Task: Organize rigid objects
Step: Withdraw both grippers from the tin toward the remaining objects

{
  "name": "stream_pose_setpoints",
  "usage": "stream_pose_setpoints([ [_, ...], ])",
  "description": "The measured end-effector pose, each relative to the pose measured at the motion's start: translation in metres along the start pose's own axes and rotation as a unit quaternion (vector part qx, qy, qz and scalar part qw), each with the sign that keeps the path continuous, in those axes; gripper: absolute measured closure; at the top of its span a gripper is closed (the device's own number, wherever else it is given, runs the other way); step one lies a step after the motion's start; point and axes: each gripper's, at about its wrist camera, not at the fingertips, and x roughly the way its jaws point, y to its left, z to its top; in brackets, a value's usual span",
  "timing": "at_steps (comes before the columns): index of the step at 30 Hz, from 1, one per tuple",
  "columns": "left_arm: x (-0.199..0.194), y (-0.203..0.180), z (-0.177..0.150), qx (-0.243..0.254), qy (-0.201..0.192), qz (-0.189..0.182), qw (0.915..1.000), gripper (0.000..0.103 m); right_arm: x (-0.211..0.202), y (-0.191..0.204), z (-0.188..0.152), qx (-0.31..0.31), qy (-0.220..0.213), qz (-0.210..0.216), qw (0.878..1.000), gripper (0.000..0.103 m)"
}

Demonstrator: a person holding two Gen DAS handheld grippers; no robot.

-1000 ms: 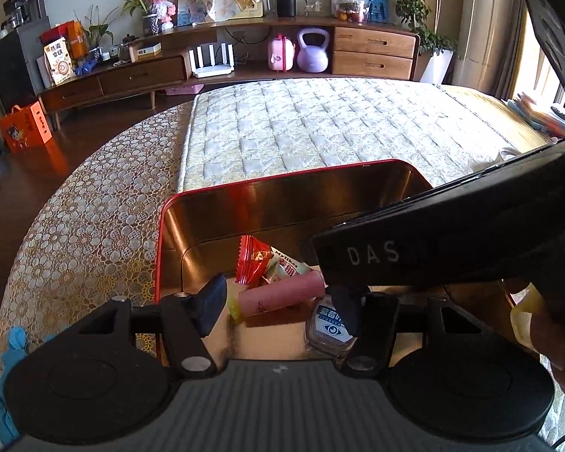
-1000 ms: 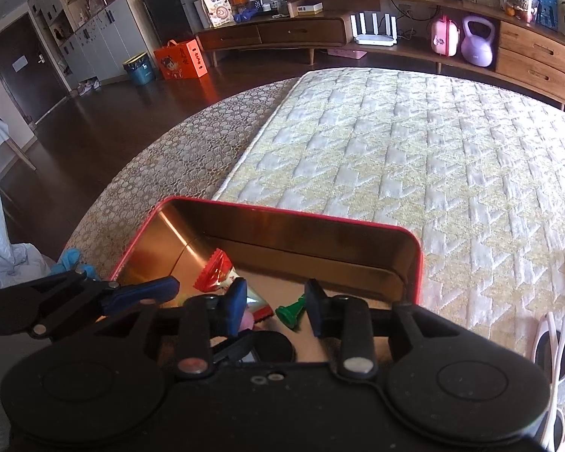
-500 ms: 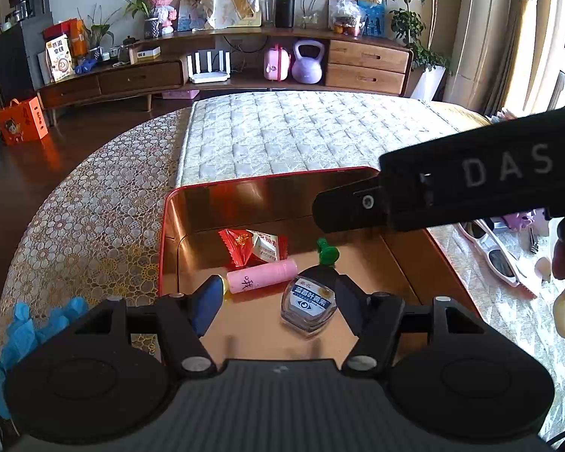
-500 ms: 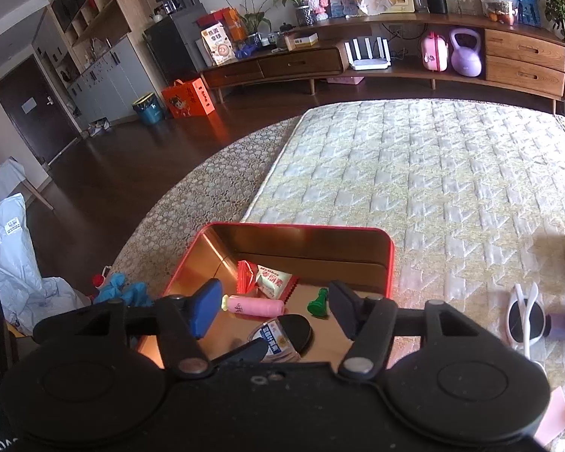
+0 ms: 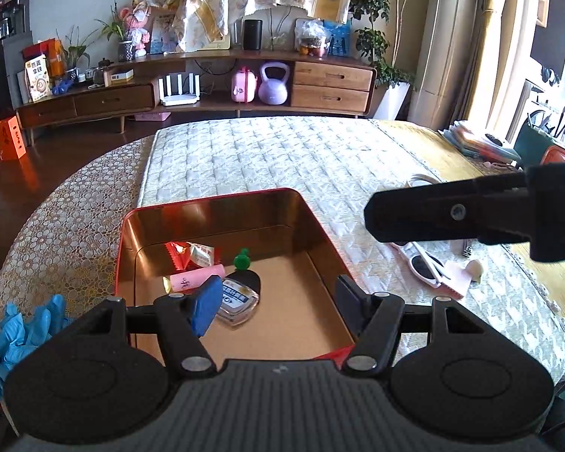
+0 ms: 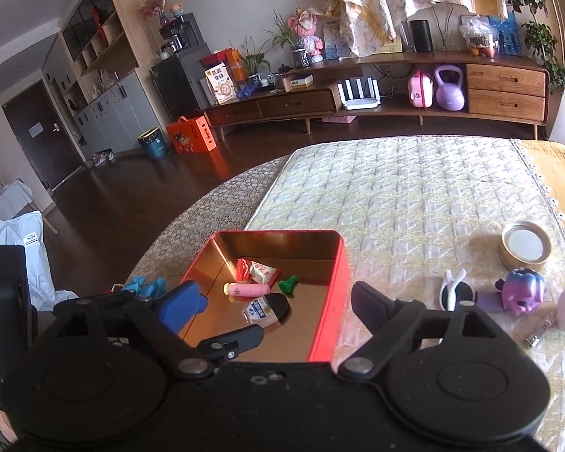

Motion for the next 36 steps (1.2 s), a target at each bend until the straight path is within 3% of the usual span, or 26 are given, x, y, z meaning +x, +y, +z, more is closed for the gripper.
stream_pose_setpoints([
  [7,-0.012,-0.029,-0.002,0.012,-0.005,-0.02,0.9997,0.031,-0.039,-0.034,-0.018,0.012,-0.019,-0.028,0.999,0.004],
  [17,-0.012,-0.066,-0.007,0.025,0.0,-0.031,0.9992,0.021,-0.078,-0.09,-0.045,0.04,-0.038,-0.075,0.996,0.001],
  [25,0.004,-0.087,0.001,0.011,0.012,-0.054,0.9984,0.018,-0.08,-0.103,-0.075,-0.034,-0.024,-0.108,0.993,0.001],
  [31,0.026,-0.106,0.012,0.01,0.026,-0.054,0.9982,0.018,-0.069,-0.106,-0.091,-0.087,-0.01,-0.108,0.99,0.001],
  [36,0.05,-0.117,0.023,0.0,0.039,-0.058,0.9975,0.018,-0.058,-0.118,-0.095,-0.093,-0.005,-0.1,0.991,0.003],
])
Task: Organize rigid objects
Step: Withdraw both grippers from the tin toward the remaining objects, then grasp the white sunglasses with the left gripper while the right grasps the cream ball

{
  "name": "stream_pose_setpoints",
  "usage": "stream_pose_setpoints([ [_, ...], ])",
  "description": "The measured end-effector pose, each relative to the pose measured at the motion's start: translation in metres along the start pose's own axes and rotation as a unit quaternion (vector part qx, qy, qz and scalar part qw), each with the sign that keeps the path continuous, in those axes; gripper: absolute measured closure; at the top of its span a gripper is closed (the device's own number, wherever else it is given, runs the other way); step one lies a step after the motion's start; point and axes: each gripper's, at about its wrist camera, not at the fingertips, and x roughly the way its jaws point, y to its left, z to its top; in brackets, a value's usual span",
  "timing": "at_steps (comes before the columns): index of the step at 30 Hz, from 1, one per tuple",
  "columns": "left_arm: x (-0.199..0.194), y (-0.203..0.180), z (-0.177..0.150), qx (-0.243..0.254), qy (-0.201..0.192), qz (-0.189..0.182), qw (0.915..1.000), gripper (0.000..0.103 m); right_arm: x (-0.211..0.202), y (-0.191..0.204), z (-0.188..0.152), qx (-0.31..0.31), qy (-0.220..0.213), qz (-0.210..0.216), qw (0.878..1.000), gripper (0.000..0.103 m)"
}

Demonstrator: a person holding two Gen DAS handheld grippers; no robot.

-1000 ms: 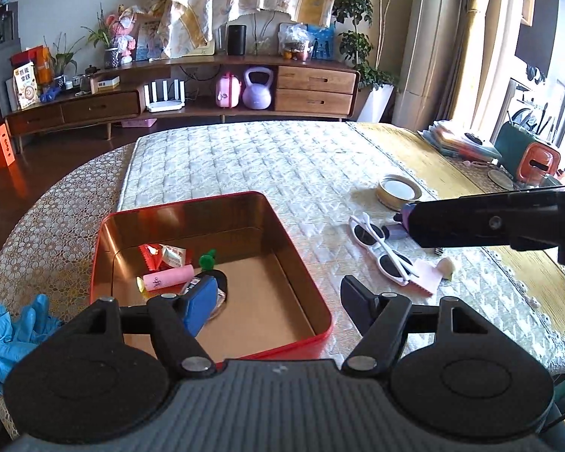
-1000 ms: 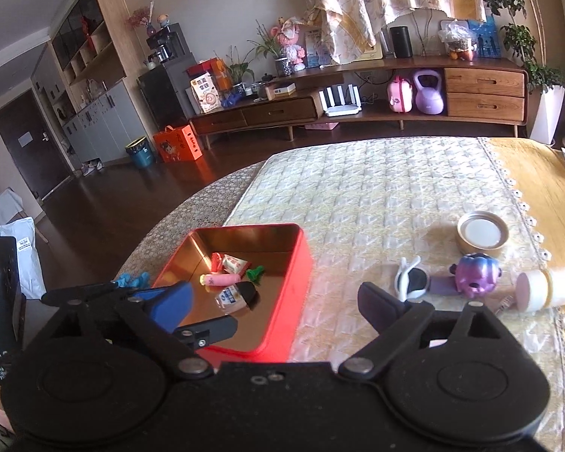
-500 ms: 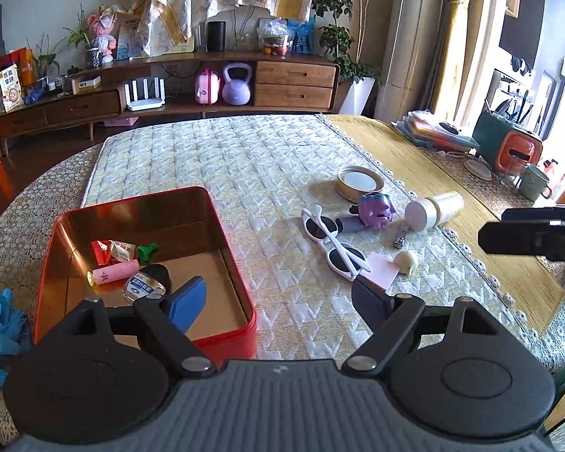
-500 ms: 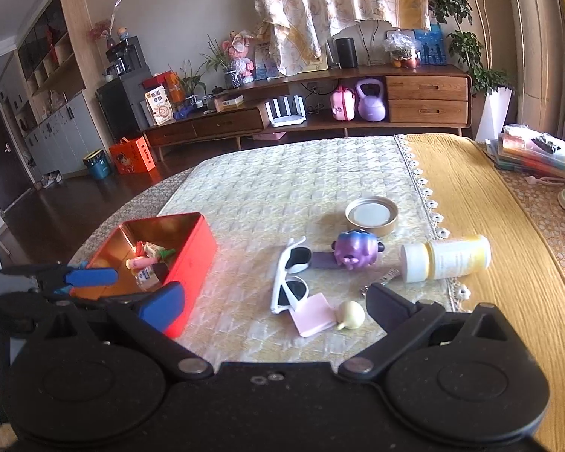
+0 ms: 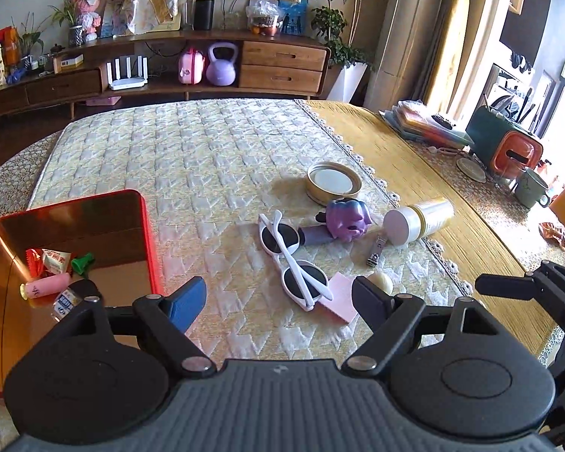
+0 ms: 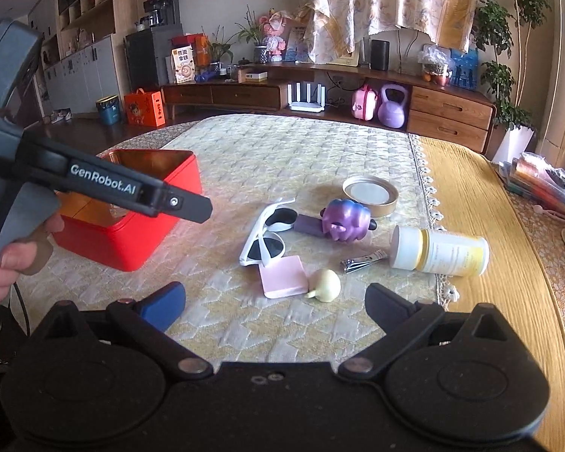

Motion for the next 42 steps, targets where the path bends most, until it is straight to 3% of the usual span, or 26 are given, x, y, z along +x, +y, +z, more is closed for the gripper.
stream_pose_setpoints([
  [7,0.042,-0.009,0.009,-0.002,0.034,0.003,0.9994,0.018,0.022,-0.017,-0.008,-0.003,0.021,0.003,1.0,0.018],
  [17,0.094,-0.015,0.016,-0.032,0.077,0.01,0.9965,0.018,0.052,-0.039,-0.009,0.005,0.037,0.009,0.999,0.029],
  [30,0.112,-0.025,0.003,-0.032,0.066,0.038,0.9966,0.019,0.072,-0.05,-0.005,0.017,0.042,0.018,0.999,0.047],
  [36,0.109,-0.027,0.002,-0.035,0.053,0.044,0.9971,0.033,0.075,-0.052,-0.005,0.024,0.041,0.027,0.999,0.05],
  [42,0.106,-0.03,0.002,-0.041,0.048,0.022,0.9978,0.059,0.075,-0.056,-0.005,0.042,0.037,0.038,0.998,0.053],
])
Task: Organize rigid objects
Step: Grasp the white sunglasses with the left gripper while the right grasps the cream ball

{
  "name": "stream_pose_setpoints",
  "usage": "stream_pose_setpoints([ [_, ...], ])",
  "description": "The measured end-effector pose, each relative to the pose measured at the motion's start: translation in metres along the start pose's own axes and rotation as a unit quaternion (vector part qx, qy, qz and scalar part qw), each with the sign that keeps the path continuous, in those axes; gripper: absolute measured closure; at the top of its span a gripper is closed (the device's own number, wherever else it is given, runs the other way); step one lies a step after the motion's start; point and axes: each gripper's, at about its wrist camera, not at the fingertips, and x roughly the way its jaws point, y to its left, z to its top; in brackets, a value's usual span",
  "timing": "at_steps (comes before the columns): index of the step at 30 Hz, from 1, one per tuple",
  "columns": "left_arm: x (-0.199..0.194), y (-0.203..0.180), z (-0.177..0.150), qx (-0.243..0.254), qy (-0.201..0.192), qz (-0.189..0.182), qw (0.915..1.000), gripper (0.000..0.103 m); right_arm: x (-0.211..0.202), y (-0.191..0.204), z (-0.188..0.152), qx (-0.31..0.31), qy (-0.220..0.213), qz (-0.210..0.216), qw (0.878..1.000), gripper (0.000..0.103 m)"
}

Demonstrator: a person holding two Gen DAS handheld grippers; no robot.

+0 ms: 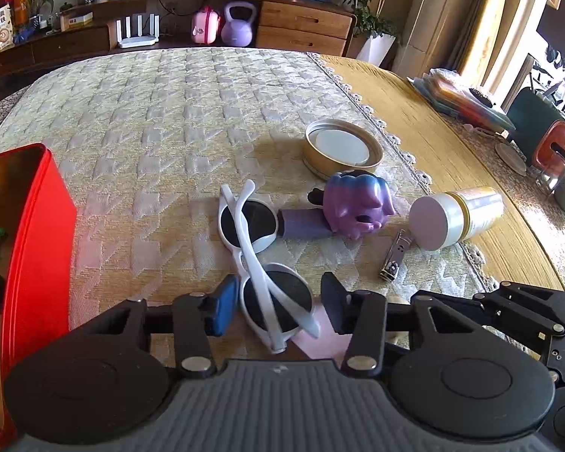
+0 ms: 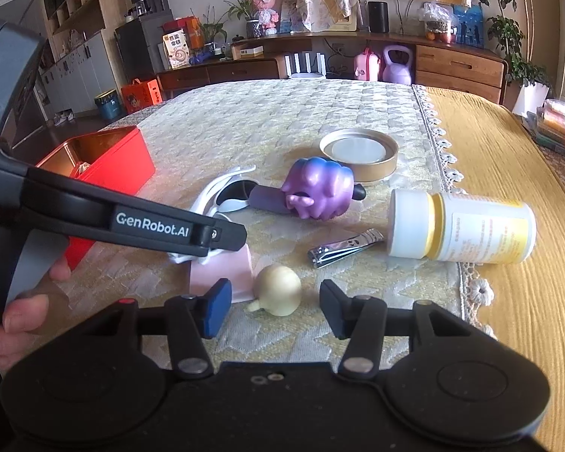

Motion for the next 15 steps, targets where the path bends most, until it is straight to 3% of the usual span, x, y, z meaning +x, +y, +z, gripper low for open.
stream_pose_setpoints([
  [3,0.0,0.003,0.001,-0.005,0.002,-0.005,1.0,0.06,0.0,0.001,0.001,0.003,-0.001,0.005,1.0,0.057],
  [10,-0.002,0.012,0.002,-0.016,0.006,0.002,0.9999,0.06,-0.002,0.0,0.001,0.013,-0.009,-0.001,1.0,0.076],
  [15,-0.005,0.019,0.001,-0.018,0.008,0.006,0.9998,0.06,-0.007,0.002,-0.001,0.017,-0.012,-0.012,1.0,0.076],
])
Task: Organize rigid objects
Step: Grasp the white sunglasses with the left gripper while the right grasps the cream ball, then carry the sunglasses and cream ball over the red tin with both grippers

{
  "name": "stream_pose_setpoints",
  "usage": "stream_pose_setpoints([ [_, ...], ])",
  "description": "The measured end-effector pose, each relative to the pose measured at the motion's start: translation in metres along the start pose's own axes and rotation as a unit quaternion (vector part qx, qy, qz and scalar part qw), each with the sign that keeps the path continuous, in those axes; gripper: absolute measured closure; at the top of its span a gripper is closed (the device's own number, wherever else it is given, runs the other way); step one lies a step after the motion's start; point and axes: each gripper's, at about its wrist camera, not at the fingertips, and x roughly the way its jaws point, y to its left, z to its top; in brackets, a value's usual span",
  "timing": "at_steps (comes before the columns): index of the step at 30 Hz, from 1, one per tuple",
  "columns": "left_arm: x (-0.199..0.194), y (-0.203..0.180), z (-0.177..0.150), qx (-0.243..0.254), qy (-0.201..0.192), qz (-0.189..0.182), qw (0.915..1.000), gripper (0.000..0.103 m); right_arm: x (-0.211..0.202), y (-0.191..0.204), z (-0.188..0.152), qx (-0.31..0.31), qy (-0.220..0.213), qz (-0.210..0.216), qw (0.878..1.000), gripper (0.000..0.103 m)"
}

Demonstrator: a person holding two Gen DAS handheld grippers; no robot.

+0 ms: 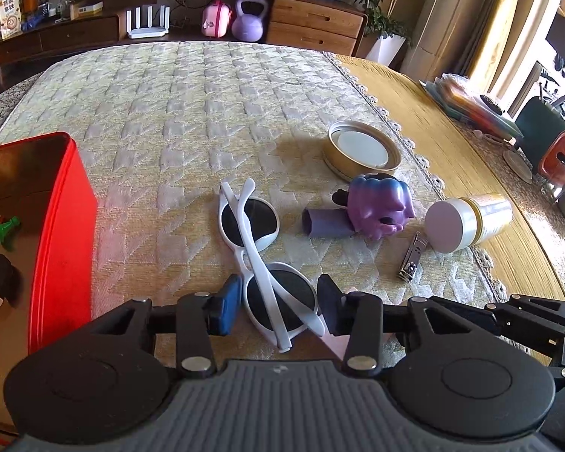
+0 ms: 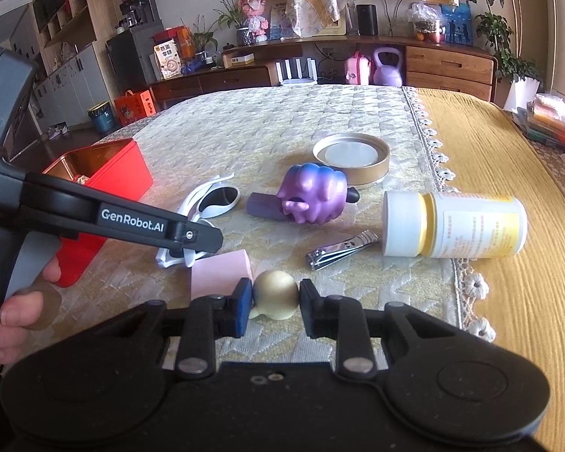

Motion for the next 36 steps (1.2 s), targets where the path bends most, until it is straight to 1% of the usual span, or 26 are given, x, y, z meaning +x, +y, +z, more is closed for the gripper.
stream_pose_setpoints([
  [3,-0.005,0.004,-0.002,-0.001,0.0,0.001,1.0,0.06,-0.006,0.005,0.0,0.0,-0.007,-0.01,1.0,0.077],
  [9,-0.015,0.011,-0.005,-0.009,0.002,-0.001,1.0,0.06,-0.021,0.012,0.0,0.001,-0.015,-0.016,1.0,0.077],
  [14,-0.035,0.016,-0.008,-0.005,-0.019,-0.007,0.9998,0.06,-0.037,0.02,-0.002,0.002,-0.021,-0.018,1.0,0.077],
  [19,-0.051,0.02,-0.01,-0.009,-0.03,-0.011,0.9995,0.06,-0.051,0.032,0.0,-0.004,-0.028,-0.025,0.999,0.077],
  [26,-0.08,0.031,-0.005,-0.015,-0.059,-0.018,0.998,0.06,-0.07,0.052,0.009,-0.019,-0.044,-0.027,0.998,0.077],
  [34,-0.119,0.048,-0.005,-0.015,-0.084,-0.029,0.9959,0.06,-0.082,0.081,0.026,-0.04,-0.061,-0.011,0.997,0.077],
  [36,-0.128,0.053,-0.006,-0.014,-0.087,-0.024,0.9958,0.06,-0.082,0.089,0.031,-0.046,-0.064,-0.007,0.997,0.077],
])
